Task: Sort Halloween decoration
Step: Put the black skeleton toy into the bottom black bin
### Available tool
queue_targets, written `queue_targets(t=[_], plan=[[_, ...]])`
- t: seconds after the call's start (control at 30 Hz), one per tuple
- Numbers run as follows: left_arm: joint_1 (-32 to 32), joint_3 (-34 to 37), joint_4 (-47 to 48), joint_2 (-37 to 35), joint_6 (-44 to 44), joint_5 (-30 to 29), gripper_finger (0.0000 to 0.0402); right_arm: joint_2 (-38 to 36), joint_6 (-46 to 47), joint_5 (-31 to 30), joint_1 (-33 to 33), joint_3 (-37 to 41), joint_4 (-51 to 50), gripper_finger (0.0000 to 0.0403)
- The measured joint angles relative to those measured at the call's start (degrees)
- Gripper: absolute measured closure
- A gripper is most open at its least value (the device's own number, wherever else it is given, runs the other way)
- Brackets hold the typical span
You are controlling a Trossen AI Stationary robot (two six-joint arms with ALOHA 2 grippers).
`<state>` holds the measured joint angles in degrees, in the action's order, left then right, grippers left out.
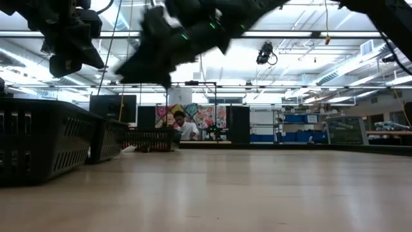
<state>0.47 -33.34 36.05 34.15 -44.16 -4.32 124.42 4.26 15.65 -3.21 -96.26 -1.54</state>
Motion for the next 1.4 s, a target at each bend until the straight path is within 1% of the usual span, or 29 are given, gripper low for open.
queue_targets(t=[0.1,0.2,0.3,0.4,0.5,0.57,0.67,0.77,0.8,0.97,1.0,1.07,1.2,1.33,1.4], plan=[[0.00,0.00,0.03,-0.02,0.00,-0.09,0.0384,-4.21,1.42,0.33,-3.09,11.36,8.30,0.0261],[-0.02,0.00,-0.01,-0.02,-0.03,-1.75,0.0384,-7.12,1.56,-4.08,-4.81,21.62,18.19,0.0266],[-0.02,0.00,-0.28,-0.02,-0.05,-4.16,0.0384,-6.78,1.56,-9.28,-4.87,27.93,25.35,0.0265],[0.00,0.00,-0.26,-0.02,-0.05,-6.89,0.0384,-4.05,1.01,-10.79,-4.97,30.09,31.04,0.0261],[0.00,0.00,-0.25,-0.02,-0.07,-9.76,0.0384,-0.85,-0.77,-10.73,-5.05,29.31,36.63,0.0253],[0.00,0.00,-0.25,-0.02,-0.06,-11.10,0.0384,1.51,-0.95,-11.10,-5.09,27.76,37.00,0.0245],[0.00,0.00,-0.25,-0.02,-0.07,-11.50,0.0384,4.41,-0.82,-12.12,-5.45,25.08,36.74,0.0226],[0.00,0.00,-0.25,-0.02,-0.08,-11.49,0.0384,6.89,-1.03,-14.89,-5.55,21.78,37.24,0.0206],[0.00,0.00,-0.24,-0.02,-0.09,-11.50,0.0384,7.69,-1.24,-16.19,-5.49,20.85,37.00,0.0200],[0.00,0.00,-0.23,-0.02,-0.10,-11.50,0.0384,11.17,-0.08,-26.83,-3.53,15.04,33.63,0.0179],[0.00,0.00,-0.24,-0.02,-0.11,-11.50,0.0384,11.94,0.83,-28.90,-3.10,13.76,33.83,0.0178],[0.00,0.00,-0.23,-0.02,-0.11,-11.50,0.0384,12.44,2.52,-31.11,-2.52,12.44,32.60,0.0176],[0.00,0.00,-0.21,-0.03,-0.07,-11.41,0.0384,13.99,4.79,-39.65,-1.42,10.89,31.42,0.0179],[0.00,-0.02,0.14,-0.04,0.54,-10.67,0.0384,13.97,8.15,-42.96,-0.63,10.77,31.78,0.0183],[0.00,-0.02,0.15,-0.04,1.17,-10.16,0.0384,14.72,9.46,-43.11,-0.54,10.76,33.36,0.0183]])
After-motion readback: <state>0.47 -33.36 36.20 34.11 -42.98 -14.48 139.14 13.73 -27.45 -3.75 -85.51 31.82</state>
